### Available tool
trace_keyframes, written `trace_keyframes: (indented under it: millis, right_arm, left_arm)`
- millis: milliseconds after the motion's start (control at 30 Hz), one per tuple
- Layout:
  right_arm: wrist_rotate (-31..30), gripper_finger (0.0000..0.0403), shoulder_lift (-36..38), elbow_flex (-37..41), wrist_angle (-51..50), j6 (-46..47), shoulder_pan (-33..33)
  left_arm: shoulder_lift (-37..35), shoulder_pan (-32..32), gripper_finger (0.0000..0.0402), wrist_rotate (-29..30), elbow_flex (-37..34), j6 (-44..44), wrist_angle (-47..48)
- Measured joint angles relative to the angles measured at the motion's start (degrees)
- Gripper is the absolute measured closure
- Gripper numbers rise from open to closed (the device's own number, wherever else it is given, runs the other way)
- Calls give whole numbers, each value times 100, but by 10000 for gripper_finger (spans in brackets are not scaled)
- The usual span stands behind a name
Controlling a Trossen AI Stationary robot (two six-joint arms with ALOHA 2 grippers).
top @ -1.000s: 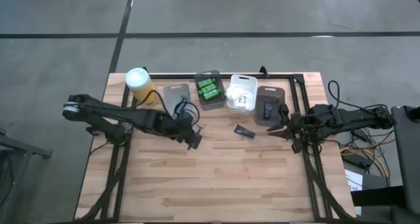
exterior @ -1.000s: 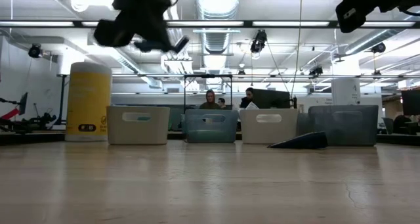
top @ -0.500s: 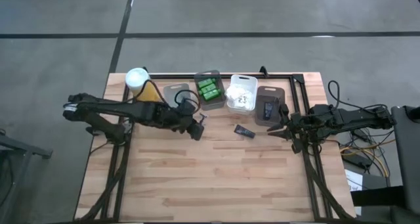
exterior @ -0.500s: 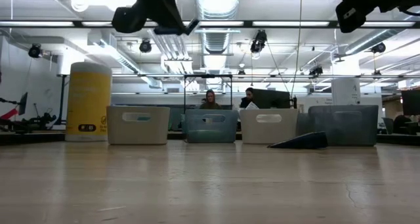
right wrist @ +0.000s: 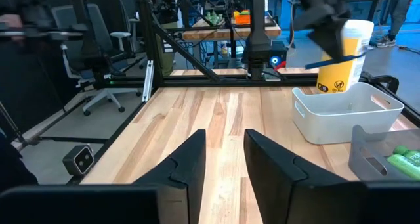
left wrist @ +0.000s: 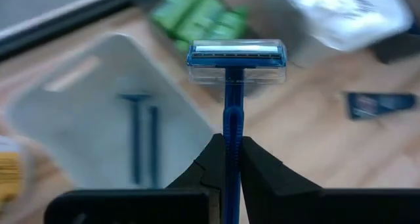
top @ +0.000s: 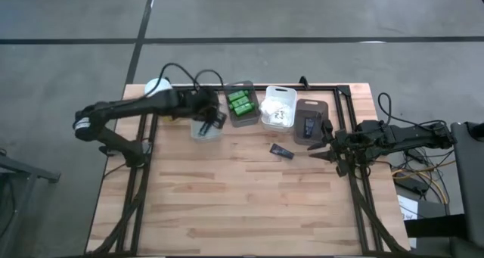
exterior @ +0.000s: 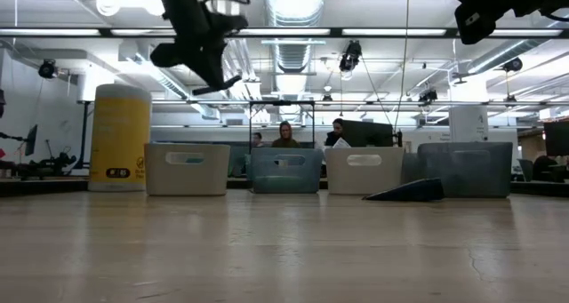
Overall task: Pick & Place Travel size toiletries
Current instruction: Put the blue razor into the gray bin
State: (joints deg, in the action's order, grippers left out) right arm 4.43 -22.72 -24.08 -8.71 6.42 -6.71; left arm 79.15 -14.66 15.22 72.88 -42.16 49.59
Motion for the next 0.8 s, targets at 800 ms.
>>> trace_keyframes:
  millis: [800]
  right_arm:
    - [-1,244,2,1,0,0,-1]
  left_arm:
    - [70,-1496,374,-351,-1339,497,-824]
